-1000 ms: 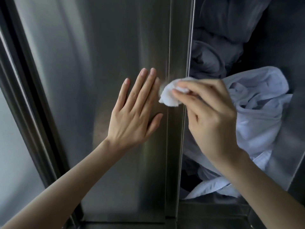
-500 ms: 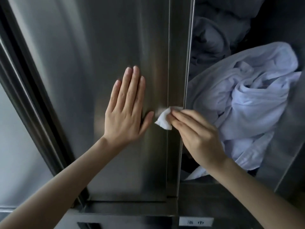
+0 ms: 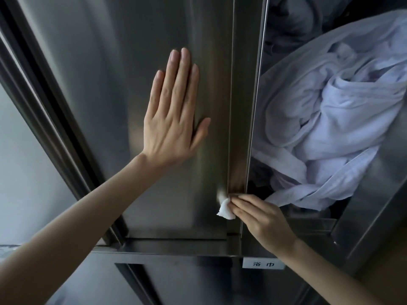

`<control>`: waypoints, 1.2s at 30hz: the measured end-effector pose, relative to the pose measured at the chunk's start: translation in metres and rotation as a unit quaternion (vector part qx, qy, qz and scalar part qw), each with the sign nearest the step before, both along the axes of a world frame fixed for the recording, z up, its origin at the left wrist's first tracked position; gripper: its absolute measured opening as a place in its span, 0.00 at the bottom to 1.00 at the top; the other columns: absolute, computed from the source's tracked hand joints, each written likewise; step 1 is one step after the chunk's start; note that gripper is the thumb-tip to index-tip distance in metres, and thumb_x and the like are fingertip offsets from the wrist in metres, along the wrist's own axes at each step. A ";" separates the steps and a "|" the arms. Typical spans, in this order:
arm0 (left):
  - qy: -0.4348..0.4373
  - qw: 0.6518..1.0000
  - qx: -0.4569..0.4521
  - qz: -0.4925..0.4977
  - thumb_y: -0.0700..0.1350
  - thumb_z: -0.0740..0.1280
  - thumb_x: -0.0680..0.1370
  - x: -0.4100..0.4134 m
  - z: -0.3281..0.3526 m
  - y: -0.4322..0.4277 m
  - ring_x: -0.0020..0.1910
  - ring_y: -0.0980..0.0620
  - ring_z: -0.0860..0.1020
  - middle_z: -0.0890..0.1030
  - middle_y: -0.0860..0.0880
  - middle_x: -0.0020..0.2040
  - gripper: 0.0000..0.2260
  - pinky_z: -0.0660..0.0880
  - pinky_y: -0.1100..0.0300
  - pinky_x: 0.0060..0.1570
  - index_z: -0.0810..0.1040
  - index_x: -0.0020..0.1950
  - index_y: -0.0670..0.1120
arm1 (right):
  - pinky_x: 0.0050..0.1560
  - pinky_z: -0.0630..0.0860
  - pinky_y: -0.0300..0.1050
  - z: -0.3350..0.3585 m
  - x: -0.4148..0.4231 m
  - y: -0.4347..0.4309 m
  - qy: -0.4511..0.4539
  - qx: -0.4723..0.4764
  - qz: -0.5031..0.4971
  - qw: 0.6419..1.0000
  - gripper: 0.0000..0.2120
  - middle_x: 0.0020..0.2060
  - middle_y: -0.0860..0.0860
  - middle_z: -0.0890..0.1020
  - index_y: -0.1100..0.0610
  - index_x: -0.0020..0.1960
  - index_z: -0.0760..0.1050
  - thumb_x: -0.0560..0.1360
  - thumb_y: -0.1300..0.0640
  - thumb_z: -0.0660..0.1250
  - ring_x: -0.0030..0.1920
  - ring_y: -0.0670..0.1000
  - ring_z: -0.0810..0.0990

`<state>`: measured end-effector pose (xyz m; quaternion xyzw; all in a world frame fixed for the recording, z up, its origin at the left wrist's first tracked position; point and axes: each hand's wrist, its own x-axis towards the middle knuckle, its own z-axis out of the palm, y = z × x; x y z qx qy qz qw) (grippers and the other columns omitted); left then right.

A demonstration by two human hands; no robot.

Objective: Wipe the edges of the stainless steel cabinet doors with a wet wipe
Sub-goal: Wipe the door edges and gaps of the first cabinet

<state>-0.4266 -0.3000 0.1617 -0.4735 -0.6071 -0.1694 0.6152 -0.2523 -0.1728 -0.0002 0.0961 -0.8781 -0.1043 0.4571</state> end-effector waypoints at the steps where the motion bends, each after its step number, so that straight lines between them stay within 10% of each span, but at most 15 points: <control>1: 0.001 1.000 -0.002 -0.002 0.52 0.54 0.81 -0.001 0.000 0.000 0.74 0.34 0.56 0.62 0.30 0.73 0.29 0.50 0.46 0.77 0.59 0.75 0.33 | 0.51 0.80 0.42 0.004 -0.001 0.002 0.006 0.001 0.002 1.000 0.06 0.46 0.54 0.85 0.64 0.48 0.83 0.75 0.66 0.68 0.48 0.51 0.83; 18: 0.045 0.983 -0.167 -0.054 0.47 0.57 0.79 -0.008 -0.099 -0.015 0.78 0.47 0.54 0.52 0.48 0.80 0.30 0.48 0.48 0.77 0.53 0.79 0.42 | 0.54 0.78 0.43 0.026 -0.011 0.006 0.104 -0.027 0.009 0.994 0.05 0.49 0.56 0.84 0.66 0.49 0.82 0.74 0.67 0.70 0.49 0.52 0.82; 36: -0.001 0.980 -0.197 -0.040 0.47 0.59 0.79 0.002 -0.151 -0.017 0.79 0.46 0.53 0.52 0.49 0.80 0.30 0.46 0.48 0.77 0.54 0.79 0.44 | 0.35 0.79 0.41 -0.072 0.007 -0.008 -0.103 0.012 -0.011 0.995 0.03 0.35 0.50 0.83 0.60 0.40 0.83 0.68 0.67 0.74 0.38 0.48 0.82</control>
